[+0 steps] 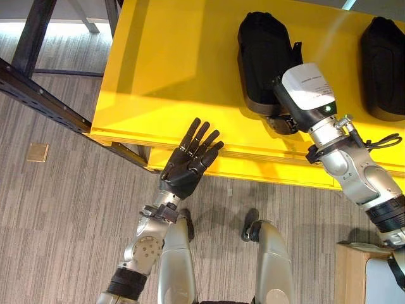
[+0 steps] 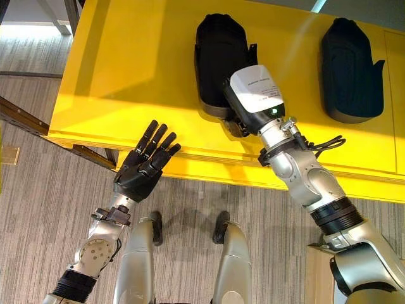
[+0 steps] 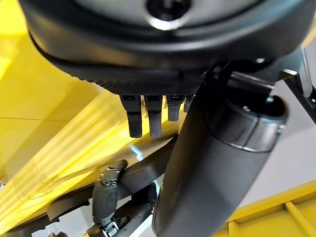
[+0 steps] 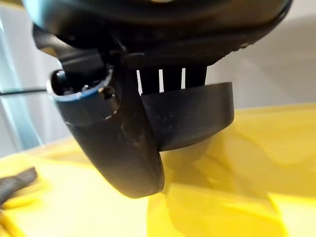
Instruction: Move parts from the plastic box to the shelf.
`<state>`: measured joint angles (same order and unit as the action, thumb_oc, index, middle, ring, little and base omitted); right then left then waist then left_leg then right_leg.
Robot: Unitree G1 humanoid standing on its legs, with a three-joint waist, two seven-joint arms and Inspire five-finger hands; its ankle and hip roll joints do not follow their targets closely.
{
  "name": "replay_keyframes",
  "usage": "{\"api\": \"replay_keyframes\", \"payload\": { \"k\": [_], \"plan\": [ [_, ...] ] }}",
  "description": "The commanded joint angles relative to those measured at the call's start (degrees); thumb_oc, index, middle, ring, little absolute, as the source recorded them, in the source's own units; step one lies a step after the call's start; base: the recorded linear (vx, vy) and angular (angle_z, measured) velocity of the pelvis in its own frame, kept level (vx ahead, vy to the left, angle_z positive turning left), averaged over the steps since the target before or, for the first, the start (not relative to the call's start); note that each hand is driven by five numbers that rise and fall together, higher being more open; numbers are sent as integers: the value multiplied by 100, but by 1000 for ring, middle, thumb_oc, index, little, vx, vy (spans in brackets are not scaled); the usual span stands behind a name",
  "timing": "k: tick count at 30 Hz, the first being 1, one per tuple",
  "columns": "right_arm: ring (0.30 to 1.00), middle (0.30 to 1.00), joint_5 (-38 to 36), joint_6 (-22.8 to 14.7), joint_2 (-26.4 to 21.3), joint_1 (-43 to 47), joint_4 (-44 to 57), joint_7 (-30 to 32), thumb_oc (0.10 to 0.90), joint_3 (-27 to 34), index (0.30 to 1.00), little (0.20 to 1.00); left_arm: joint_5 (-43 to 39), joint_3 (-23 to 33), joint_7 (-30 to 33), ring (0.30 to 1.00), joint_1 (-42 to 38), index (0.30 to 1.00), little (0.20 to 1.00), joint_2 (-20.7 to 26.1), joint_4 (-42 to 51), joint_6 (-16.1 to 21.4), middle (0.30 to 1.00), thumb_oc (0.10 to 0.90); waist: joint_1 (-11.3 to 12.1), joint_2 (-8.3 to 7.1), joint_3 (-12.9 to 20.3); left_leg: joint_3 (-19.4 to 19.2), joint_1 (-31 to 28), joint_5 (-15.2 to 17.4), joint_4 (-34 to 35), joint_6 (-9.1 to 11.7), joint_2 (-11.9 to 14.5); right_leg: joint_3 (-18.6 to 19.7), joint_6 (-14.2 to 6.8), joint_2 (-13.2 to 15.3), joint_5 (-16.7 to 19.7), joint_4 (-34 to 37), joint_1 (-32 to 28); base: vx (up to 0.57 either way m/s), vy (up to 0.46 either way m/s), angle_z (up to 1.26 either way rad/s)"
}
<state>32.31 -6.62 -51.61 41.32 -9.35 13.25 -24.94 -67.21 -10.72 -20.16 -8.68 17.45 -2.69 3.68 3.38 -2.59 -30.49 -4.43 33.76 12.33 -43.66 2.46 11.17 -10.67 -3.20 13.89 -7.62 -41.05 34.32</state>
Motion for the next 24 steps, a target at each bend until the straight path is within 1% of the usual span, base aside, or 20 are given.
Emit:
{"api": "replay_keyframes", "payload": {
  "k": [1, 4, 5, 7, 9, 10, 11, 12, 13, 15, 19, 24],
  "plan": [
    [300, 300, -440, -13, -89, 461, -25, 128, 400, 355, 300, 300, 91, 26, -224, 1000, 60, 1000, 1000, 300, 600, -16, 1000, 900, 94, -43, 128, 84, -634, 100, 464, -205, -190, 105, 127, -239, -959, -811, -623, 86, -56, -3],
    [300, 300, -473, -46, -248, 525, -305, 146, 400, 342, 300, 300, 98, 45, -259, 1000, 109, 1000, 1000, 313, 586, -70, 1000, 900, 104, -63, 154, 61, -687, 89, 503, -176, -138, 84, 117, -238, -927, -733, -678, 80, -37, -1],
    [300, 300, -657, -18, -308, 569, -471, 165, 400, 339, 300, 300, 81, 51, -256, 1000, 122, 1000, 1000, 333, 582, -119, 1000, 900, 115, -64, 169, 54, -713, 75, 539, -154, -119, 63, 115, -244, -915, -677, -718, 61, -34, 0],
    [300, 300, -675, 9, -361, 561, -532, 179, 400, 367, 300, 300, 77, 43, -281, 1000, 148, 1000, 1000, 347, 593, -124, 1000, 900, 117, -68, 174, 54, -718, 69, 549, -144, -110, 56, 108, -238, -901, -651, -728, 48, -25, -1],
    [300, 300, -917, 8, -448, 576, -722, 320, 400, 425, 300, 300, 65, 26, -272, 1000, 192, 1000, 1000, 354, 606, -159, 1000, 900, 135, -52, 180, 51, -767, 45, 611, -127, -109, 25, 105, -220, -889, -607, -769, 66, -11, -2],
    [300, 300, -1193, 48, -373, 621, -831, 318, 400, 490, 300, 300, 44, 13, -248, 1000, 187, 1000, 1000, 340, 611, -163, 1000, 900, 141, -28, 178, 44, -789, 36, 634, -118, -109, 17, 107, -209, -895, -601, -779, 61, 12, 0],
    [300, 300, -1281, 58, -332, 668, -861, 325, 400, 522, 300, 300, 48, 14, -242, 1000, 182, 1000, 1000, 323, 618, -173, 1000, 900, 146, -13, 172, 36, -804, 30, 650, -119, -112, 6, 110, -198, -907, -617, -781, 60, 32, -2],
    [300, 300, -1434, 128, -224, 767, -951, 407, 400, 539, 300, 300, 36, -2, -211, 1000, 164, 1000, 1000, 299, 618, -196, 1000, 900, 160, 26, 165, 30, -832, 10, 689, -109, -121, -8, 107, -173, -909, -606, -798, 42, 64, -4],
    [300, 300, -1562, 235, -89, 927, -1046, 407, 400, 560, 300, 300, 26, -36, -173, 1000, 123, 1000, 1000, 268, 612, -199, 1000, 900, 168, 72, 155, 24, -851, -12, 727, -94, -139, -1, 93, -148, -899, -595, -790, 24, 82, -9],
    [300, 300, -1657, 317, 102, 1207, -1256, 336, 400, 539, 300, 300, -3, -82, -145, 1000, 52, 1000, 1000, 203, 585, -166, 1000, 900, 190, 171, 107, 29, -841, -47, 778, -85, -184, 8, 85, -101, -895, -597, -743, -13, 92, 0],
    [300, 300, -1764, 452, 183, 1336, -1312, 290, 400, 479, 300, 300, -47, -108, -79, 1000, 37, 1000, 1000, 203, 657, -183, 1000, 900, 211, 224, 87, 17, -844, -65, 811, -84, -214, 13, 70, -47, -901, -616, -720, -8, 24, 2],
    [300, 300, -1736, 501, 350, 1408, -1363, 249, 400, 473, 300, 300, -52, -153, -58, 1000, 18, 1000, 1000, 168, 642, -144, 1000, 900, 215, 264, 74, 12, -853, -64, 821, -86, -242, 25, 69, -6, -918, -659, -702, 0, 0, 0]
  ]
}}
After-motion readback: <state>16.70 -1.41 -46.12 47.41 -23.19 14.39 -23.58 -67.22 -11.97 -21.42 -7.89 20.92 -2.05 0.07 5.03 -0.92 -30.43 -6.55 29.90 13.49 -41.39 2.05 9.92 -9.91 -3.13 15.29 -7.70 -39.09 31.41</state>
